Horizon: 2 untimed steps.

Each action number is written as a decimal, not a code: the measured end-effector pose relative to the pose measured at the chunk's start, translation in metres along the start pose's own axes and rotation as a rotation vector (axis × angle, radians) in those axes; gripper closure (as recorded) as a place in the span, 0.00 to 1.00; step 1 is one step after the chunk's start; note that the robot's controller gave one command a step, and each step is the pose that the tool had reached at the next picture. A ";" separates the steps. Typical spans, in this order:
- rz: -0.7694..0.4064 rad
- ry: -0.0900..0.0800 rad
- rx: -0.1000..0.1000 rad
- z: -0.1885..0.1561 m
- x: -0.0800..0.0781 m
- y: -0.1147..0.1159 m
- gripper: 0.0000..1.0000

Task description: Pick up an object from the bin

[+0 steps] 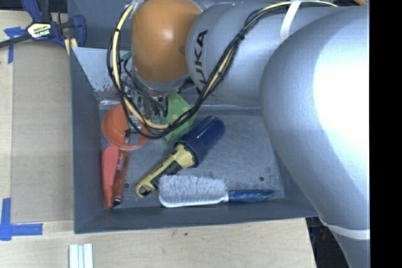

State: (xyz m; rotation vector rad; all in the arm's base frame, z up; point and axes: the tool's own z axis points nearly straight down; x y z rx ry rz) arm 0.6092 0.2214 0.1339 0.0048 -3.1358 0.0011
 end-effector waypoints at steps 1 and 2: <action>0.004 -0.008 -0.002 -0.005 -0.002 -0.001 0.00; -0.232 -0.025 -0.006 0.059 0.046 -0.070 0.00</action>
Offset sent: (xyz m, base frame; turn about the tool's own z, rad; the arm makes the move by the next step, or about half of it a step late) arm -0.0509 -0.0719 -0.0639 -0.2331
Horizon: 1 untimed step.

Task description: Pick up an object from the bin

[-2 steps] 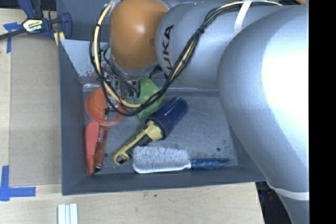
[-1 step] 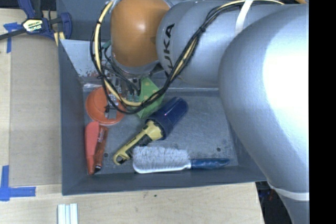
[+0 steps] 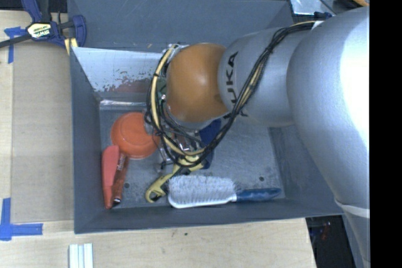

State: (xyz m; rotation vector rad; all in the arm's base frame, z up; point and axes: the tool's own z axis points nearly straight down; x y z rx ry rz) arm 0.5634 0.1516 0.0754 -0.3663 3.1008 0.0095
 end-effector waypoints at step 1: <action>-0.157 0.010 0.002 -0.073 0.014 -0.003 0.00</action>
Offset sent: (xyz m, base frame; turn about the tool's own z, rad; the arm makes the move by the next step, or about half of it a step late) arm 0.0048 -0.0754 0.0246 -0.2410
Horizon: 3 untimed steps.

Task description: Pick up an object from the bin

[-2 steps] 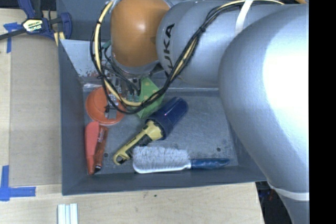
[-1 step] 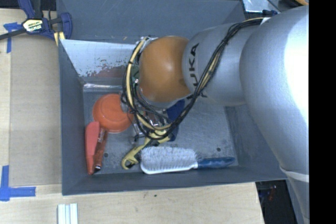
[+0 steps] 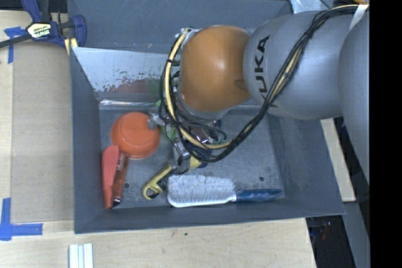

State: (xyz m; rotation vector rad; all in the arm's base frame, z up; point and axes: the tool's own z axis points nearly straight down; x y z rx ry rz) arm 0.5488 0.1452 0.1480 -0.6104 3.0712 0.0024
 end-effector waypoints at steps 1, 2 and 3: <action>-0.081 -0.007 -0.001 0.047 0.009 -0.072 0.00; -0.430 -0.001 0.002 0.073 -0.002 -0.018 0.00; -0.512 -0.014 0.003 0.073 -0.011 -0.111 1.00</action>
Offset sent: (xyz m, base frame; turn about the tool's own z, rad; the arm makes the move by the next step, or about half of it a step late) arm 0.0064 -0.0142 -0.0780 -0.4330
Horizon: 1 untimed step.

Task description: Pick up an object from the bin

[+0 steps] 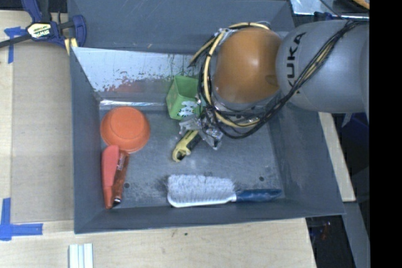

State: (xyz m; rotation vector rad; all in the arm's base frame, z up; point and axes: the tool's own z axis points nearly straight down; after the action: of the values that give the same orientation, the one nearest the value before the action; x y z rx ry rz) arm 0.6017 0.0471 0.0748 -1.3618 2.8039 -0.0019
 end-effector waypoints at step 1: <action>0.001 0.000 0.000 0.000 0.000 0.000 1.00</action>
Offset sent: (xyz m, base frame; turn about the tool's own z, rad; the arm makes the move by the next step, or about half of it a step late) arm -0.0001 0.0000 0.0435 0.0008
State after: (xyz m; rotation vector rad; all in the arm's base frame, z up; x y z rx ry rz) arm 0.6017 0.0473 0.0748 -1.3604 2.8048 -0.0013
